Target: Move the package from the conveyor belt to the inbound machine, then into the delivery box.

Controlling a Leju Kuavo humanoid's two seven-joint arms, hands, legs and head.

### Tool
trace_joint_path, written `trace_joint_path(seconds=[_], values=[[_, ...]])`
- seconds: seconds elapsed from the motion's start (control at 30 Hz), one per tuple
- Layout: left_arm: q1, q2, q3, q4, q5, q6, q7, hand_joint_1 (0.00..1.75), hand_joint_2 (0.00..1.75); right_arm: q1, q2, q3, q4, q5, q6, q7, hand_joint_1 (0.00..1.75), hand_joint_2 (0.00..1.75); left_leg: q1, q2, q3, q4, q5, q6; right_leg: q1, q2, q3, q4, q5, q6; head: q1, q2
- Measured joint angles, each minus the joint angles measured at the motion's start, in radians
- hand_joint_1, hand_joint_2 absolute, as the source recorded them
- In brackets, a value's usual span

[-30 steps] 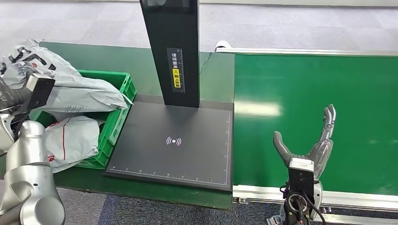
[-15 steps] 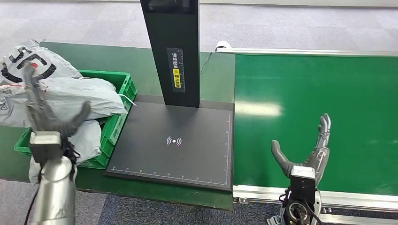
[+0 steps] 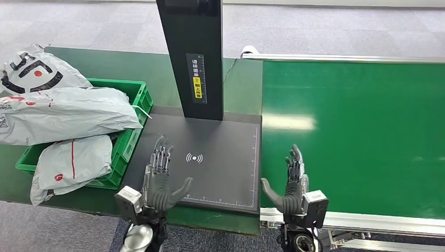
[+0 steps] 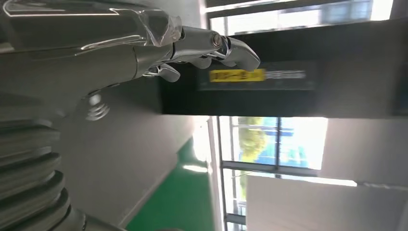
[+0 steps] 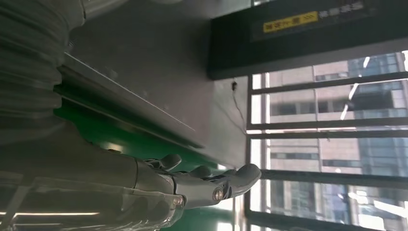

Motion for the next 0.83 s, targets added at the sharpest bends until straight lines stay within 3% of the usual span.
trace_joint_path(seconds=[0.23,0.83], values=[[0.01,-0.021,0.017,0.153,0.031,-0.068,0.0,0.0,1.75,0.029,0.021,0.051,0.127,-0.021,0.012,0.0,0.0,1.75,0.0,0.0,-0.001,0.0,0.0,0.0,0.0,0.0,-0.001,0.0,0.0,0.0,0.0,0.0],[0.041,-0.026,0.054,0.143,0.022,-0.09,0.0,0.0,1.75,0.021,0.022,0.126,0.163,0.021,-0.024,0.0,0.0,1.75,0.0,0.0,-0.001,0.0,0.0,0.0,0.0,0.0,0.0,0.0,0.0,0.0,0.0,0.0]])
